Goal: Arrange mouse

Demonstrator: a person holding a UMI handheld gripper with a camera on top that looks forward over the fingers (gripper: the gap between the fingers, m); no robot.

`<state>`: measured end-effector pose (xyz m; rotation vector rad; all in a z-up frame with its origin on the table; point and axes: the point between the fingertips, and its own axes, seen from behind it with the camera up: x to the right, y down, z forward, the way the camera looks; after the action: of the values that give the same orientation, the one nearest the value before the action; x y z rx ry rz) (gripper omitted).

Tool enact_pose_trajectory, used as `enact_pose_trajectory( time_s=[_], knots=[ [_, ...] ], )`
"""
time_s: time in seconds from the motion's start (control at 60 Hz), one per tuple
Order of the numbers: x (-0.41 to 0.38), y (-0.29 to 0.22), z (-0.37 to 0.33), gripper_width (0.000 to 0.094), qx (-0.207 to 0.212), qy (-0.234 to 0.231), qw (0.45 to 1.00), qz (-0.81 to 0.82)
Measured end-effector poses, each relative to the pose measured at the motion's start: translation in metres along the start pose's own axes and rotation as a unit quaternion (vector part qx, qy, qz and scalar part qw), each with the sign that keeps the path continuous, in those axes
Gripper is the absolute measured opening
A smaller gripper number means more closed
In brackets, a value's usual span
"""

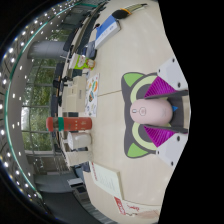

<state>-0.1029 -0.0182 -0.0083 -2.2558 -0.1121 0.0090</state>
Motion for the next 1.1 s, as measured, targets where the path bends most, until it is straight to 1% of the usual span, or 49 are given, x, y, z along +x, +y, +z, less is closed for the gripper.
enact_pose_trajectory(
  time_s=[0.067,0.083,0.117,0.15,0.167,0.183,0.2,0.267,0.433,0.533,0.7,0.833,0.983,1.1],
  knots=[
    [-0.003,0.005,-0.001,0.0503,-0.012,-0.004,1.000,-0.002],
    [-0.002,0.006,-0.003,0.0549,-0.015,-0.004,1.000,0.000],
    [-0.002,0.009,-0.006,0.0680,-0.025,-0.005,1.000,0.003],
    [-0.002,0.009,-0.013,0.0855,-0.030,-0.006,1.000,0.004],
    [-0.002,0.009,-0.017,0.0860,-0.030,-0.006,1.000,0.005],
    [-0.001,0.007,-0.022,0.0830,-0.029,-0.004,1.000,0.006],
    [0.000,0.006,-0.028,0.0827,-0.027,-0.001,1.000,0.006],
    [0.004,-0.001,-0.054,0.0862,-0.019,0.011,1.000,0.004],
    [0.002,-0.016,-0.145,0.0852,-0.002,0.023,1.000,0.002],
    [-0.003,-0.015,-0.202,0.0853,0.009,0.024,1.000,0.014],
    [-0.008,0.004,-0.294,0.0856,0.023,0.034,0.999,0.022],
    [-0.009,0.028,-0.353,0.0854,0.031,0.042,0.998,0.025],
    [-0.005,0.051,-0.399,0.0853,0.036,0.050,0.998,0.028],
    [0.000,0.053,-0.420,0.0855,0.052,0.064,0.996,0.014]
  ],
)
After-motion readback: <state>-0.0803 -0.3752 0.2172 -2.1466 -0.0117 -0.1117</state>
